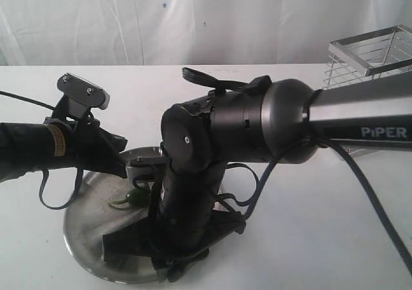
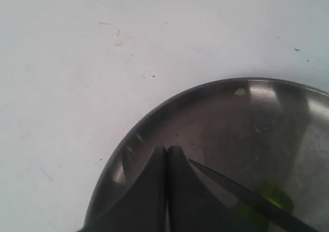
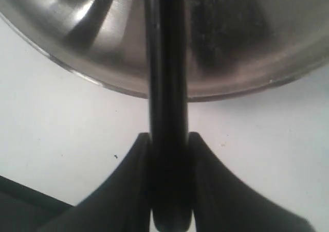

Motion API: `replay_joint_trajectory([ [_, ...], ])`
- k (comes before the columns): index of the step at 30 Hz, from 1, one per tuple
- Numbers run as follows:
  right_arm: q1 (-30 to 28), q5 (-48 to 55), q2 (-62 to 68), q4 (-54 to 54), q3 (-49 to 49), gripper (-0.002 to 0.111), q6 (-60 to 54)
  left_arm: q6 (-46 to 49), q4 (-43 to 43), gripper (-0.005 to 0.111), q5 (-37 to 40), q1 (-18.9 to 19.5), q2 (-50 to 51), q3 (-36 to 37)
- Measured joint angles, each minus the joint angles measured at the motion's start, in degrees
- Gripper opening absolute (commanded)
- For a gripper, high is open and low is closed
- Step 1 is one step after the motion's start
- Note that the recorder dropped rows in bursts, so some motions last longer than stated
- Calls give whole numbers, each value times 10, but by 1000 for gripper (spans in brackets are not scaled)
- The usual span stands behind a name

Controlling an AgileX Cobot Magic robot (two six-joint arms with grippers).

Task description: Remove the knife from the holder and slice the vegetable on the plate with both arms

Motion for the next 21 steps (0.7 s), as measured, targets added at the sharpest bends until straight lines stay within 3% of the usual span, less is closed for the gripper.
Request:
replay_joint_trajectory([
  [11, 0, 1, 5, 17, 0, 0, 0, 5, -37, 0, -2, 0, 6, 0],
  [17, 0, 1, 5, 18, 0, 0, 0, -81, -38, 0, -2, 0, 11, -1],
  [21, 0, 1, 7, 19, 0, 0, 0, -133, -38, 0, 58, 0, 15, -23],
])
